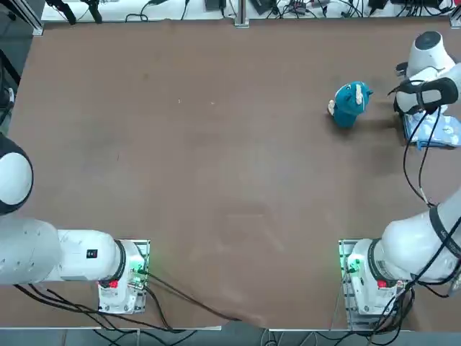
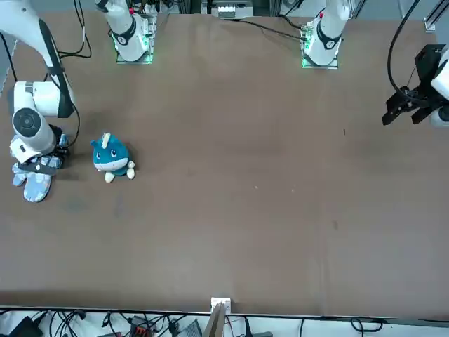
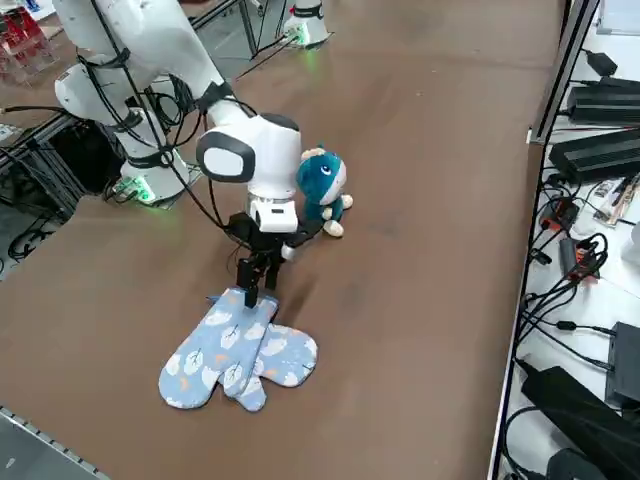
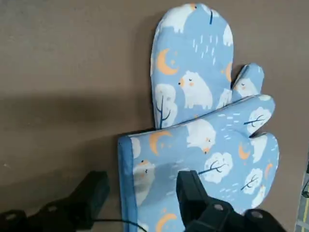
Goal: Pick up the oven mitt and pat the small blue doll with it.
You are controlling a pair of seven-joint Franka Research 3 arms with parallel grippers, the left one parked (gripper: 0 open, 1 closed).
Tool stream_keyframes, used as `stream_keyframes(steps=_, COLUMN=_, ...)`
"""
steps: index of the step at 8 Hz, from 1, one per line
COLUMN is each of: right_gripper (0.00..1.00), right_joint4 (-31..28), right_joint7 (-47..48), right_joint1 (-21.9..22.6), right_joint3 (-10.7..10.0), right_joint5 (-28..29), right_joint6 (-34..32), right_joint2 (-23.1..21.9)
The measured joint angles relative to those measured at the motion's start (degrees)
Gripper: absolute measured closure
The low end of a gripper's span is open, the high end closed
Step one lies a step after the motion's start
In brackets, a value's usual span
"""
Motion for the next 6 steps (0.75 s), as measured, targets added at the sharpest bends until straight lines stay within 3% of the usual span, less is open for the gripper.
stream_keyframes(steps=6, right_gripper=0.20, right_joint4=-0.45, right_joint7=0.41, right_joint1=-1.13, right_joint3=-0.02, right_joint5=-2.63, right_joint6=-0.24, right_joint2=0.89)
